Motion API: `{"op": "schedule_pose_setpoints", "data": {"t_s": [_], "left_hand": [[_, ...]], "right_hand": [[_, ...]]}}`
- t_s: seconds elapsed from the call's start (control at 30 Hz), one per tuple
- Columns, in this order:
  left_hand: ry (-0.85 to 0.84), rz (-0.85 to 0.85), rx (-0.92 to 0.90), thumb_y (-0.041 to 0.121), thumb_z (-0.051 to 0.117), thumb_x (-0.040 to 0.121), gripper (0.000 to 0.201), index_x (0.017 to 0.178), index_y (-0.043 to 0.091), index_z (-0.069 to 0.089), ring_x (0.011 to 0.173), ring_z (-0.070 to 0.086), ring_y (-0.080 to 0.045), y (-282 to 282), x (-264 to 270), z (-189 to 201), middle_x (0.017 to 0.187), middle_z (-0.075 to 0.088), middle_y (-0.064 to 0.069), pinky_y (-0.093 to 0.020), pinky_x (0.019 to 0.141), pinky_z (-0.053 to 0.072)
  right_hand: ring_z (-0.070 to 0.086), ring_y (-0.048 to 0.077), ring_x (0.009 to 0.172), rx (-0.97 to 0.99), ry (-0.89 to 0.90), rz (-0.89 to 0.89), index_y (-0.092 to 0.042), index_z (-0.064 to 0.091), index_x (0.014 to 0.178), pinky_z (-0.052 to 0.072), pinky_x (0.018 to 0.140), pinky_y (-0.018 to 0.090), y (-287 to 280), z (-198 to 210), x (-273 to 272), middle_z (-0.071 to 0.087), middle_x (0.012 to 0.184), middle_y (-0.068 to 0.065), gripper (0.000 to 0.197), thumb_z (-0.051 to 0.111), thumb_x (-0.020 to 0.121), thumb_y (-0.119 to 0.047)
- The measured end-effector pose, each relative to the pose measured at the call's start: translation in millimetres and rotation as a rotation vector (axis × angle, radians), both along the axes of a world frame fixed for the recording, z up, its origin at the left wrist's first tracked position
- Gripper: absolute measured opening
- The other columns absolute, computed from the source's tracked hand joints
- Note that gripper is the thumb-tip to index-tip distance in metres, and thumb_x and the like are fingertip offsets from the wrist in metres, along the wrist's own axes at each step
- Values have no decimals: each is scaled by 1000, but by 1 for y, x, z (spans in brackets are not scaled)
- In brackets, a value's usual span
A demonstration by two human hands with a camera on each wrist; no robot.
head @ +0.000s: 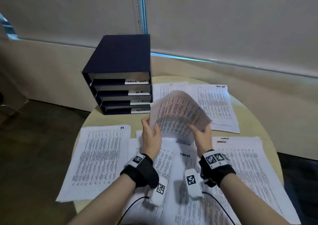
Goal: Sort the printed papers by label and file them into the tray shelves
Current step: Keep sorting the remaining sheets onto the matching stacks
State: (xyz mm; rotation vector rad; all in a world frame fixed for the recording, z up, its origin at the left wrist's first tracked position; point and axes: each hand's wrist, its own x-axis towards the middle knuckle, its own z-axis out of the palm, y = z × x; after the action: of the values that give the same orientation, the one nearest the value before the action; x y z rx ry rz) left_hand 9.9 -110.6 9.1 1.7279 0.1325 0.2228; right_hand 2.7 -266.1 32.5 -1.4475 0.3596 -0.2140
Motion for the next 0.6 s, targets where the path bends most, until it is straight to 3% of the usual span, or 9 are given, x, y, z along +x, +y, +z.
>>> {"op": "schedule_pose_setpoints", "data": {"t_s": [0.07,0.17,0.23,0.27,0.33,0.43,0.5,0.6], "left_hand": [[85,-5,11,16,47,99,25,115,32,35,102,61,-7,2,5,-7,111,62,8,-28,87,47],[232,15,59,26,52,98,53,145,24,27,131,46,-26,9,16,-5,142,47,-4,-37,105,37],[239,33,40,23,53,98,64,152,16,19,138,36,-25,22,23,9,153,32,-6,-36,109,32],[204,31,20,20,53,98,62,151,14,22,136,39,-25,32,26,18,152,34,-8,-34,107,35],[141,37,-4,11,52,97,51,145,10,34,121,53,-20,63,26,38,139,49,-8,-21,92,48],[126,59,-27,0,47,97,39,135,6,44,90,61,-2,117,10,63,113,59,-3,-7,69,50],[180,113,2,-5,46,95,33,125,8,51,74,62,2,153,-3,69,98,61,-1,-13,63,51],[400,228,76,-4,49,90,26,108,11,60,72,57,-14,213,-18,45,88,61,-4,-27,63,43]], "right_hand": [[58,13,99,31,82,45,-8,52,122,47,90,33,0,-6,4,62,112,4,44,64,81,-4],[59,18,101,149,134,93,-9,52,120,45,93,40,-2,-10,12,64,110,6,54,69,69,-9],[58,20,103,183,188,77,-12,47,121,41,89,37,-9,-17,17,64,110,7,60,74,68,-11],[57,19,101,146,215,72,-15,45,122,38,87,36,-15,-18,17,63,107,6,58,74,71,-11],[56,18,99,-78,255,131,-18,47,121,40,87,36,-28,-26,11,59,107,4,49,70,78,-11],[58,21,97,-637,329,324,-21,58,100,49,92,39,-49,-42,-4,60,107,4,22,64,83,-9],[57,17,96,-935,485,444,-30,56,88,45,96,46,-58,-54,-18,59,104,-2,22,69,77,-16],[53,16,100,-1145,638,528,-31,55,96,34,104,47,-60,-62,-36,54,104,-6,28,70,73,-24]]}}
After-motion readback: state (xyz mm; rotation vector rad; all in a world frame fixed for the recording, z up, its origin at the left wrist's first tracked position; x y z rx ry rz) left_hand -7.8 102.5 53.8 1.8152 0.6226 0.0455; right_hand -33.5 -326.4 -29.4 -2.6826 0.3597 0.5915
